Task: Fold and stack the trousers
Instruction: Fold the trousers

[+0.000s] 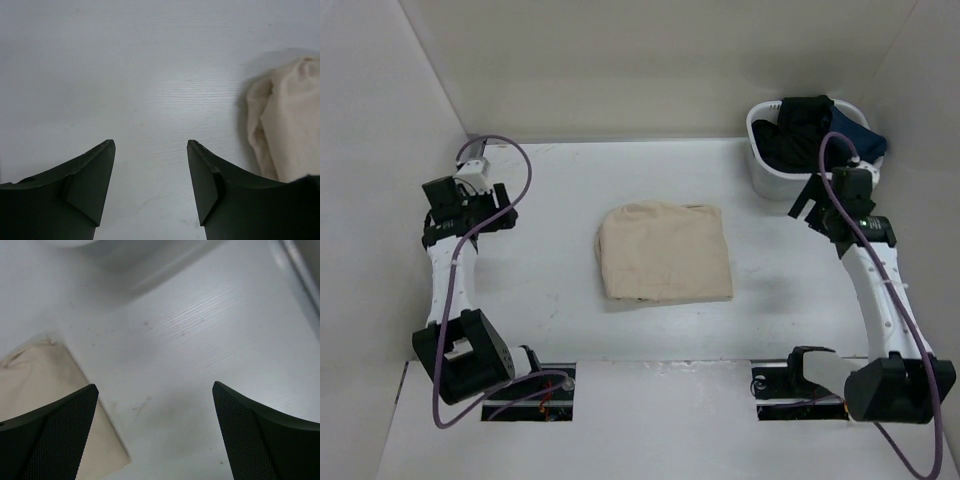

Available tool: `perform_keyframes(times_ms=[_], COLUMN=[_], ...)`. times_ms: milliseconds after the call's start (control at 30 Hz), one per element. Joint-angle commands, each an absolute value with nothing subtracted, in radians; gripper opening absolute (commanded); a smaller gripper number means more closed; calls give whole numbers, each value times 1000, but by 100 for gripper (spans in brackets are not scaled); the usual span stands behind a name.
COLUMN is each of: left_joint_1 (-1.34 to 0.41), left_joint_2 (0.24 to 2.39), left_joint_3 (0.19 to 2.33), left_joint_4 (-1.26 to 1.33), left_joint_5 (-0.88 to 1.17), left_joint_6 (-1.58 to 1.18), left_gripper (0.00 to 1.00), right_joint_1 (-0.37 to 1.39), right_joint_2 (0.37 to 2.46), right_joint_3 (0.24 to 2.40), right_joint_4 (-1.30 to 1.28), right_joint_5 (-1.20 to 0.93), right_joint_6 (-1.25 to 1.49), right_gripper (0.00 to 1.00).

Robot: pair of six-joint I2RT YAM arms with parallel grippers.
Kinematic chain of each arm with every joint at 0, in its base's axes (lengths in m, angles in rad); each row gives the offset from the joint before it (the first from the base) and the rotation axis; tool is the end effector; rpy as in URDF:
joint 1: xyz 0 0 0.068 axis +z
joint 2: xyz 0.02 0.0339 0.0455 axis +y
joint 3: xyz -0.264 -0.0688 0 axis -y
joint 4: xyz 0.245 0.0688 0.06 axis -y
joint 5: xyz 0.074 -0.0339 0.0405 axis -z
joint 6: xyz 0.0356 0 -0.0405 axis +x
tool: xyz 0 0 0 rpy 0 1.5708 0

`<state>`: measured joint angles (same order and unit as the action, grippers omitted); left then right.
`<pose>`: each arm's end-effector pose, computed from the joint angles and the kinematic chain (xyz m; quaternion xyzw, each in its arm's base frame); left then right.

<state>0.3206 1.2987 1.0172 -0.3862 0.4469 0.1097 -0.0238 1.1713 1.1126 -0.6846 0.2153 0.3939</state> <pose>0.2747 0.0750 0.2917 0.0038 0.8827 -0.1039 0.4583 0.2453 -0.0134 0.3286 0.2310 0.8816 -0.0232 0.4110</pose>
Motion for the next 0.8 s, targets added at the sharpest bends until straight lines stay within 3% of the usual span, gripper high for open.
perform_keyframes(times_ms=[0, 133, 767], left_joint_1=[395, 407, 375], left_joint_2=[1233, 1198, 1164], left_joint_3=[1043, 1019, 1003], left_joint_4=[-433, -420, -419], left_joint_5=[411, 387, 388], left_joint_6=[158, 176, 184], left_gripper=[59, 60, 63], right_joint_1=[-103, -176, -171], right_joint_2=[1091, 1045, 996], right_joint_3=[1106, 1072, 1063], right_joint_4=[-704, -692, -677], right_joint_5=[321, 302, 285], right_joint_6=[370, 387, 370], right_gripper=[100, 100, 100])
